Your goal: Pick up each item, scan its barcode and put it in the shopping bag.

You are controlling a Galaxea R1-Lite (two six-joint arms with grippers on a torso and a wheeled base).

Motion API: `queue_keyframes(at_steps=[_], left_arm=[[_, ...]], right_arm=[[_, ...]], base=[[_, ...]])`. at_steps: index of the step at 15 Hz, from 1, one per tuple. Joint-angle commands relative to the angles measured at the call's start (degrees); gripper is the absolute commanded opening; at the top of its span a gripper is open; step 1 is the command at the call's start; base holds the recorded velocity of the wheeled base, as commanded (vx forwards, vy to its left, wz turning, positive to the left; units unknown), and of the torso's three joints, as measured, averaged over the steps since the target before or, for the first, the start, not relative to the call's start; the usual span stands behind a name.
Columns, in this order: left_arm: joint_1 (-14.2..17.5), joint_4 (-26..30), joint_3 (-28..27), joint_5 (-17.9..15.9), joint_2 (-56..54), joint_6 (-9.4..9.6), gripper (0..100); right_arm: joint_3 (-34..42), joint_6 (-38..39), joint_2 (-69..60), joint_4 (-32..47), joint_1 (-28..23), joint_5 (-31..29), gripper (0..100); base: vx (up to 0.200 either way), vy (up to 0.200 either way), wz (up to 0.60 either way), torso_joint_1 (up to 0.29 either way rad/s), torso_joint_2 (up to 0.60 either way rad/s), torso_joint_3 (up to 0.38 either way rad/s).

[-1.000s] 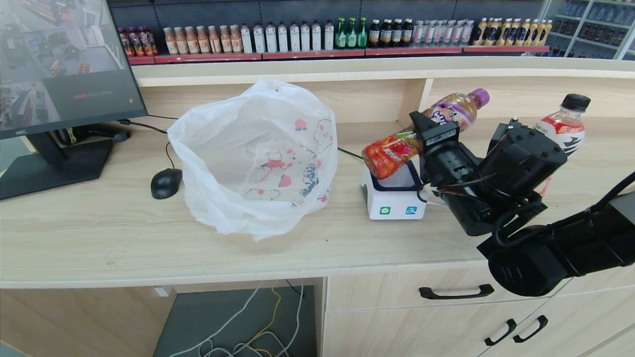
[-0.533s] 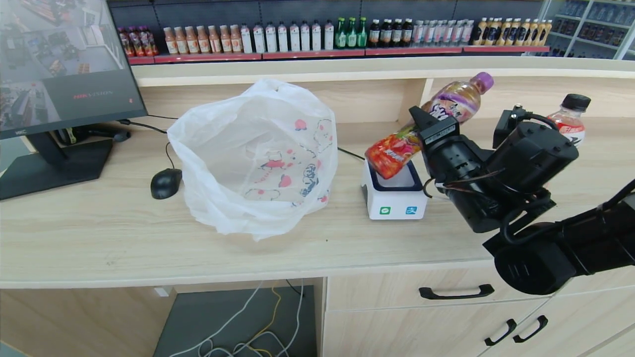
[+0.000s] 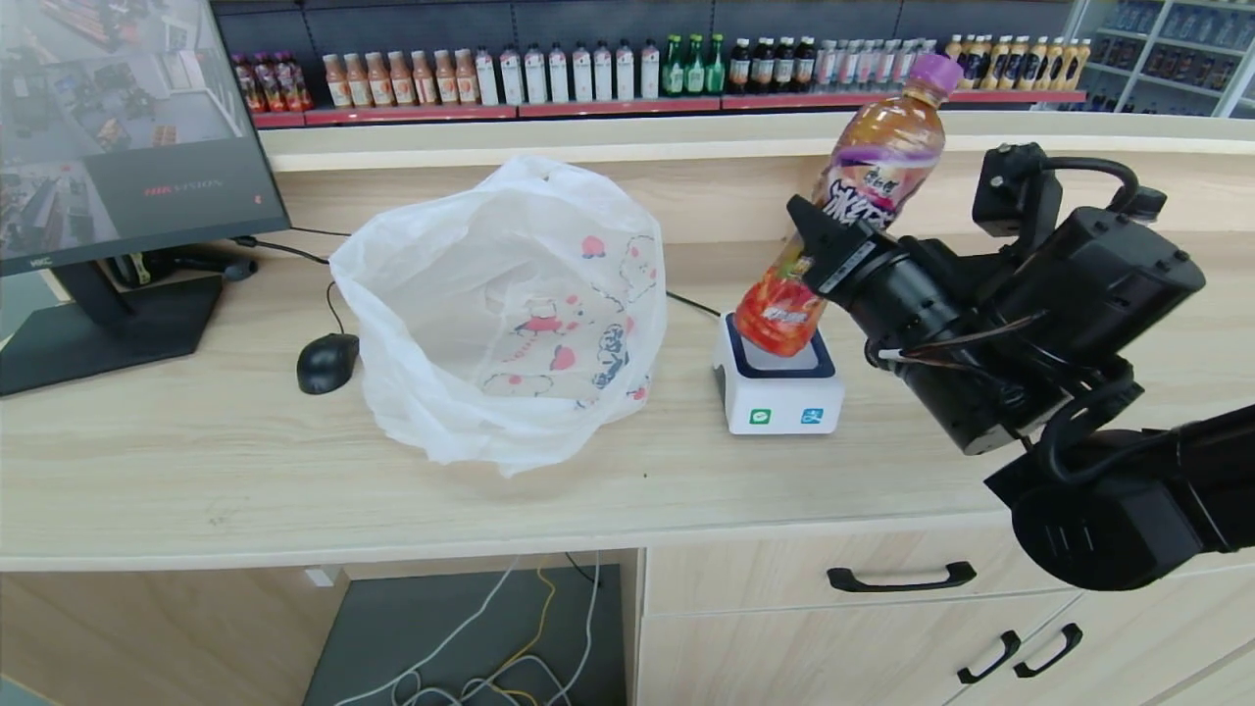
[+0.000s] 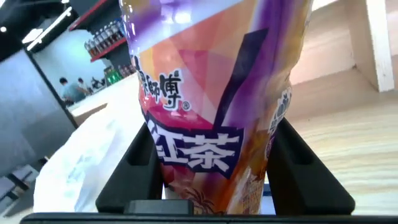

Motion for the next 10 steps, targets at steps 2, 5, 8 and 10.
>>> queue_keyframes(at_steps=[2,5,8,10], left_arm=[[-0.06,-0.01,0.0,0.01,-0.02,0.09,100],[-0.06,-0.01,0.0,0.01,-0.02,0.09,100],[-0.06,-0.01,0.0,0.01,-0.02,0.09,100],[-0.06,-0.01,0.0,0.01,-0.02,0.09,100]], right_arm=[[0.45,-8.47,-2.2,-0.28,3.41,0.85,0],[2.74,-15.59,-3.78,-1.69,3.41,4.19,0],[9.59,-20.24,-4.22,-6.52,3.5,5.51,0],[10.3,-21.56,-4.22,-7.23,4.2,7.62,0]], base=[[0.0,0.0,0.0,0.0,0.0,0.0],[0.0,0.0,0.0,0.0,0.0,0.0],[0.0,0.0,0.0,0.0,0.0,0.0],[0.0,0.0,0.0,0.0,0.0,0.0]])
